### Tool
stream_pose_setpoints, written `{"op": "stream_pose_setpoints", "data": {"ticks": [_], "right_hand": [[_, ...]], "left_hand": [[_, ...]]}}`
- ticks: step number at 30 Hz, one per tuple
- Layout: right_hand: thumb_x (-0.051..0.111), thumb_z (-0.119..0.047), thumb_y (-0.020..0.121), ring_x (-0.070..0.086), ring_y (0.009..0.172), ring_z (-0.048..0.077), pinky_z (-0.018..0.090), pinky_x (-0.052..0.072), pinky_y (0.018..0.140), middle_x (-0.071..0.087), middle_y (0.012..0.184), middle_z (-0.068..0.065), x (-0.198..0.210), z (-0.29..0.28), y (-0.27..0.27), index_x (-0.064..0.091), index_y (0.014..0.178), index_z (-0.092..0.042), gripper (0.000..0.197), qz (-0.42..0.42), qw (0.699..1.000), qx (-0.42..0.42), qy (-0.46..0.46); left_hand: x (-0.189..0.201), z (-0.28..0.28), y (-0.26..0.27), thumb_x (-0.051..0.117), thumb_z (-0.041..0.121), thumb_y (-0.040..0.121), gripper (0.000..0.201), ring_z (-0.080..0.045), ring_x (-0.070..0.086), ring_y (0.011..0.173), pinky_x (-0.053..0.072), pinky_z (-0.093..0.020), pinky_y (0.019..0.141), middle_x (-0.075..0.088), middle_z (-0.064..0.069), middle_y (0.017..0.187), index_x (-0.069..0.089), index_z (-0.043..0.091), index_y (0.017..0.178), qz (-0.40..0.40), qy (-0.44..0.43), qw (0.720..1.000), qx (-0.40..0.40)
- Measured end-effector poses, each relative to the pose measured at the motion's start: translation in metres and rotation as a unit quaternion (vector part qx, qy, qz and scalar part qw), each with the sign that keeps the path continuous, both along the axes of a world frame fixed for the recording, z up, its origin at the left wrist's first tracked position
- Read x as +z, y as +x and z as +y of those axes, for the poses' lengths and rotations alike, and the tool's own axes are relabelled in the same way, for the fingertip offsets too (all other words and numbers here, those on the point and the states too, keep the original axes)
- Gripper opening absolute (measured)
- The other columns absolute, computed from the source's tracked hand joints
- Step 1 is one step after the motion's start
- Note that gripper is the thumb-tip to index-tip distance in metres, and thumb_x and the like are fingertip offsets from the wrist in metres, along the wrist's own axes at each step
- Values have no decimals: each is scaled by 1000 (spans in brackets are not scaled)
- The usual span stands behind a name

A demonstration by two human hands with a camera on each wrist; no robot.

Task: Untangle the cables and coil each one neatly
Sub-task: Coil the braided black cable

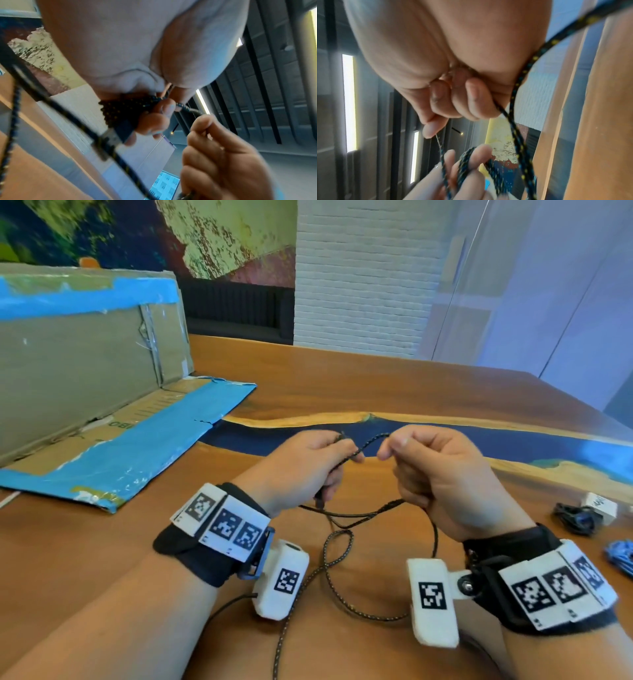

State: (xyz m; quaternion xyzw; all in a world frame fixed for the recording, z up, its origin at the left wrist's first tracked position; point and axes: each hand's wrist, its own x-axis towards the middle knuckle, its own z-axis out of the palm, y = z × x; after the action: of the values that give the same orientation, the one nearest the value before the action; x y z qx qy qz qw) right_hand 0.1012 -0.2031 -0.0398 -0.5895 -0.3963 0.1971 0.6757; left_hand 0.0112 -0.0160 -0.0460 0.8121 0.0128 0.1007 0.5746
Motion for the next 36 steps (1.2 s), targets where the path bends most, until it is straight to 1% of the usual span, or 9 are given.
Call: {"op": "stream_pose_setpoints", "data": {"ticks": [5,8,12,15,20,23,27,32,36], "right_hand": [[68,-30,93,20,44,17,26,19,46,30,49,-1,-10,1,16,70,76,-14,24,-25,990,-140,-20],[69,-35,91,20,44,17,25,21,46,31,50,-1,-14,0,22,74,78,-16,24,-22,986,-159,-40],[56,-20,105,25,45,15,26,19,44,46,60,3,-18,2,18,79,102,-17,24,-10,989,-98,-112],[52,-13,107,30,45,20,31,22,46,60,68,8,-18,9,3,75,115,-18,25,-34,984,-19,-171],[61,-17,103,48,45,21,27,42,48,67,69,7,-11,14,-19,78,108,-16,18,-102,965,89,-223],[63,-17,101,51,49,23,31,47,54,65,64,7,-7,11,-19,77,96,-8,17,-105,977,60,-176],[60,-16,101,51,45,23,33,47,50,53,55,7,-9,13,-8,73,84,-6,23,-53,996,-26,-65],[64,-28,98,20,44,14,28,15,46,37,50,2,-11,10,-1,70,77,-8,30,-14,998,-10,-56],[57,-54,89,21,40,14,26,12,46,37,51,3,-4,9,5,72,76,-13,46,93,995,-6,-45]], "left_hand": [[4,-3,-9,47,33,108,42,-21,41,45,52,-32,70,36,-5,50,71,4,89,37,-22,990,-136],[5,-5,-11,45,32,104,39,-15,38,39,49,-32,65,32,2,46,68,6,84,6,-189,970,-154],[13,-4,-9,31,30,108,47,-14,44,48,55,-32,73,33,4,57,67,2,102,-77,-461,871,-150],[18,1,-5,28,25,111,44,-17,63,70,58,-33,92,47,2,67,59,-2,126,-164,-526,831,-71],[11,0,2,32,19,112,34,-20,74,99,56,-29,89,71,-8,87,55,5,133,-152,-339,925,75],[6,-2,1,38,18,111,30,-16,70,86,57,-29,83,75,-8,86,58,9,132,-88,-139,981,101],[7,0,-3,42,23,110,27,-25,61,69,54,-48,78,68,-7,68,65,9,107,3,14,999,50],[9,0,-11,43,42,108,50,-27,39,53,48,-42,76,37,-2,50,67,17,72,61,-17,992,-105],[11,3,-16,52,42,102,45,-14,23,38,47,-29,60,23,4,46,56,16,64,30,-167,975,-141]]}}
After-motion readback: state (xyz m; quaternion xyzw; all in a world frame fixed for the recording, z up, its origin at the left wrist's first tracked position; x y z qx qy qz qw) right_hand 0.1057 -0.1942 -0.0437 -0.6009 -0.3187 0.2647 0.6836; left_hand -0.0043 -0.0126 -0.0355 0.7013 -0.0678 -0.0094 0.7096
